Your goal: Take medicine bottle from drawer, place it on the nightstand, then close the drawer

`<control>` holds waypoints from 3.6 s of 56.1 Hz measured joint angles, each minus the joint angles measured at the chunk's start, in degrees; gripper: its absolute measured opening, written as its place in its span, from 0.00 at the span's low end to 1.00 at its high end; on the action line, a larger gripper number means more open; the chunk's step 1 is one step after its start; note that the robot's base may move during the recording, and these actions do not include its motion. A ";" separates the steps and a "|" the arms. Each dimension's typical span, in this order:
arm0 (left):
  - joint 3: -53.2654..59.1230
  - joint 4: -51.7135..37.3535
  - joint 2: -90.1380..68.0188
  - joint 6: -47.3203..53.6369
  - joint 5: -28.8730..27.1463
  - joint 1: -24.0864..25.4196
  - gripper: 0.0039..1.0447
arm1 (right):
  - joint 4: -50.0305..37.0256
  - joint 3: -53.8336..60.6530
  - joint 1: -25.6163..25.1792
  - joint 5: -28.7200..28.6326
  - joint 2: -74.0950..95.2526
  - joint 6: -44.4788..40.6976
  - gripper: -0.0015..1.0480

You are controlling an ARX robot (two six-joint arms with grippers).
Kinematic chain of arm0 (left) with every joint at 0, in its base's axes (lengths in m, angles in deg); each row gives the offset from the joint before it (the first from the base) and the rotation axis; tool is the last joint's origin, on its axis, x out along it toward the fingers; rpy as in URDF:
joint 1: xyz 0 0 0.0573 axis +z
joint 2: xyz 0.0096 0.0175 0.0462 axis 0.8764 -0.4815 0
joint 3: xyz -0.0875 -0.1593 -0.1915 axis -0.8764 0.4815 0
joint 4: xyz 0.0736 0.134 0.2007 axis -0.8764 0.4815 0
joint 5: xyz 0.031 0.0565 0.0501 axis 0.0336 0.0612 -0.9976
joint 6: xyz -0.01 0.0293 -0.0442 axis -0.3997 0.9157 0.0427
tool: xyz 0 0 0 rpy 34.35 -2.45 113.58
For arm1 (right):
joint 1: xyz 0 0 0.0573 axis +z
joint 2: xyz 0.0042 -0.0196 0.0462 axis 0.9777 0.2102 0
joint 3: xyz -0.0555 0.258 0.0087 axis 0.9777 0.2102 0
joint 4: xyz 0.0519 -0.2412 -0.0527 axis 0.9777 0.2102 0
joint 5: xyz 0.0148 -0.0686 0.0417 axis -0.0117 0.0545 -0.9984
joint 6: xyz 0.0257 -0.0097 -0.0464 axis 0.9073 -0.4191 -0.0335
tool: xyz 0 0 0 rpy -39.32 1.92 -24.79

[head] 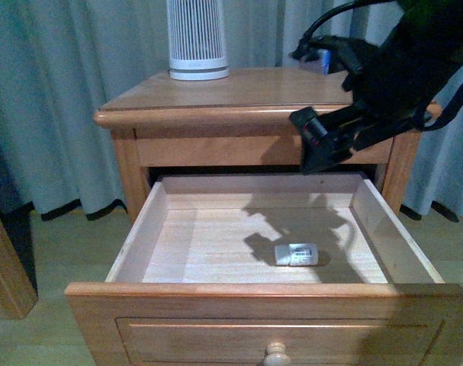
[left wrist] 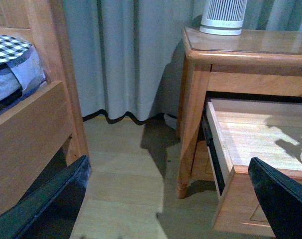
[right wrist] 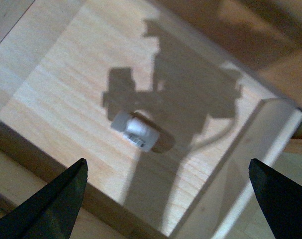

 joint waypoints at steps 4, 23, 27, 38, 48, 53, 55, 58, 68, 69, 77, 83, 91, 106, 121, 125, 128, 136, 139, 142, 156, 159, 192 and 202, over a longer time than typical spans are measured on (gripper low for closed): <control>0.00 0.00 0.00 0.00 0.00 0.00 0.94 | 0.20 -0.04 1.53 1.16 1.95 -1.16 0.93; 0.00 0.00 0.00 0.00 0.00 0.02 0.94 | -1.49 -1.14 2.05 6.82 9.22 -11.06 0.93; 0.00 0.00 0.00 0.00 0.02 0.00 0.94 | -1.46 -1.51 2.03 6.38 10.32 -12.41 0.93; 0.00 0.00 0.00 0.00 0.00 0.02 0.94 | -2.14 -1.53 2.89 4.74 12.87 -15.45 0.93; 0.00 0.00 0.00 0.00 0.00 0.02 0.94 | -2.71 -2.54 3.58 3.82 16.06 -16.04 0.93; 0.00 0.00 0.00 0.00 0.00 0.02 0.94 | -2.78 -3.56 3.56 3.43 17.73 -16.06 0.93; 0.00 0.00 0.00 0.00 0.00 0.02 0.94 | -2.80 -4.07 3.50 3.17 18.23 -16.04 0.93; 0.00 0.00 0.00 0.00 0.00 0.00 0.94 | -2.84 -4.90 3.43 2.97 18.97 -16.00 0.93; 0.00 0.00 0.00 0.00 0.00 0.02 0.94 | -2.62 -7.41 3.19 2.51 20.85 -15.52 0.93; 0.00 0.00 0.00 0.00 0.00 0.02 0.94 | -2.62 -7.52 3.17 2.51 20.90 -15.52 0.93; 0.00 0.00 0.00 0.00 0.00 0.00 0.94 | -2.43 -8.07 2.82 2.32 21.44 -15.02 0.93; 0.00 0.00 0.00 0.00 0.00 0.00 0.94 | -2.36 -8.07 2.60 1.92 21.66 -14.49 0.93; 0.00 0.00 0.00 0.00 0.00 0.02 0.94 | -2.38 -8.00 2.29 1.51 21.77 -13.81 0.93; 0.00 0.00 0.00 0.00 0.02 0.02 0.94 | -2.75 -6.75 1.84 1.49 21.77 -11.34 0.65; 0.00 0.00 0.00 0.00 0.00 0.00 0.94 | -4.83 -4.39 1.73 0.07 21.18 -9.33 0.30; 0.00 0.00 0.00 0.00 0.02 0.02 0.94 | -5.86 -3.26 1.73 -0.02 20.59 -8.90 0.29; 0.00 0.00 0.00 0.00 0.00 0.02 0.94 | -6.43 -2.32 1.73 -0.26 20.04 -8.39 0.29; 0.00 0.00 0.00 0.00 0.00 0.02 0.94 | -9.01 2.12 1.88 -2.21 16.90 -5.75 0.28; 0.00 0.00 0.00 0.00 0.02 0.02 0.94 | -10.47 4.09 2.03 -3.50 15.02 -4.24 0.28; 0.00 0.00 0.00 0.00 0.00 0.02 0.94 | -11.65 5.66 2.21 -4.66 12.94 -3.06 0.28; 0.00 0.00 0.00 0.00 0.00 0.02 0.94 | -16.81 9.88 2.80 -7.43 -2.95 3.26 0.28; 0.00 0.00 0.00 0.00 0.00 0.00 0.94 | -17.11 9.01 2.60 -7.30 -5.84 4.52 0.28; 0.00 0.00 0.00 0.00 0.02 0.00 0.94 | -17.68 -26.45 1.90 14.27 14.14 23.74 0.28; 0.00 0.00 0.00 0.00 0.00 0.00 0.94 | -17.44 -35.69 5.77 17.07 22.38 23.52 0.28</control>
